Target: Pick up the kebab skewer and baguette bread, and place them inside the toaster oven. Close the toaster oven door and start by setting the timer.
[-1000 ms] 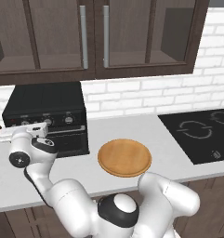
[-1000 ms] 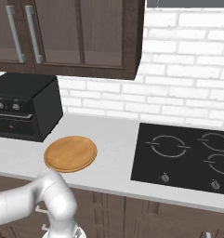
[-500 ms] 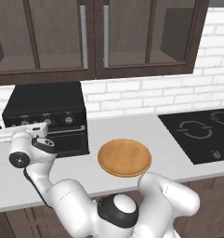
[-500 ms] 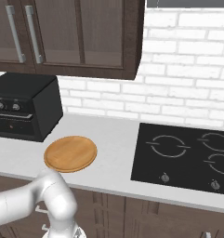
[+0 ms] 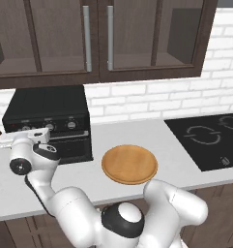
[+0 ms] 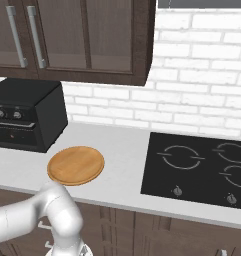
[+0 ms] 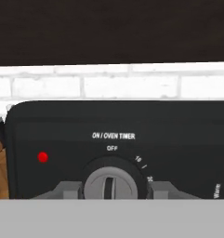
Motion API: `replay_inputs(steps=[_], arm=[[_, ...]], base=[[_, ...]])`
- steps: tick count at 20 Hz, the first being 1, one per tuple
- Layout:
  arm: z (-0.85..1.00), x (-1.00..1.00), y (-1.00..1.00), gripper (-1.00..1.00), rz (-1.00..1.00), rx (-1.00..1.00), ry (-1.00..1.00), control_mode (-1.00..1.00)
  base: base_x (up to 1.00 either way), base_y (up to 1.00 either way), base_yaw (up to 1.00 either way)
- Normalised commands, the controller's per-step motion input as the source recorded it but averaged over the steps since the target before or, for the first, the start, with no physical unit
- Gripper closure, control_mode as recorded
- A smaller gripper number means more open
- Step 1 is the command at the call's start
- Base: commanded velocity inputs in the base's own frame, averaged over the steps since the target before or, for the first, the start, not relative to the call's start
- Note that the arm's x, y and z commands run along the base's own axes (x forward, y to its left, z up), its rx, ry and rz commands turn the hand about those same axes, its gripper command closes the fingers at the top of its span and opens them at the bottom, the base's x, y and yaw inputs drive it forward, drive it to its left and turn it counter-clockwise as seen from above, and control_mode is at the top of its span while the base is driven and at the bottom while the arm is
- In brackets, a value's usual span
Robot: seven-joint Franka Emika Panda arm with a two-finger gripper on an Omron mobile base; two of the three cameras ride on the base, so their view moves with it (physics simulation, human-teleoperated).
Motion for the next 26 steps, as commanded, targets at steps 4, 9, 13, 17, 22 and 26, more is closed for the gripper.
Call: replay_inputs(steps=[4,9,13,17,22,26], arm=[[0.0,0.0,0.0,1.0,0.0,0.0,0.0,-1.0],[0.0,-0.02,0.0,1.0,0.0,0.01,0.0,-1.0],[0.0,-0.03,0.0,1.0,-0.03,0.1,0.0,-1.0],[0.0,-0.02,0.0,1.0,-0.07,0.12,0.0,-1.0],[0.0,0.0,0.0,1.0,-0.08,0.11,0.0,-1.0],[0.0,0.0,0.0,1.0,-0.07,0.13,0.0,-1.0]], base=[[0.0,0.0,0.0],[0.0,0.0,0.0],[0.0,0.0,0.0],[0.0,0.0,0.0],[0.0,0.0,0.0],[0.0,0.0,0.0]])
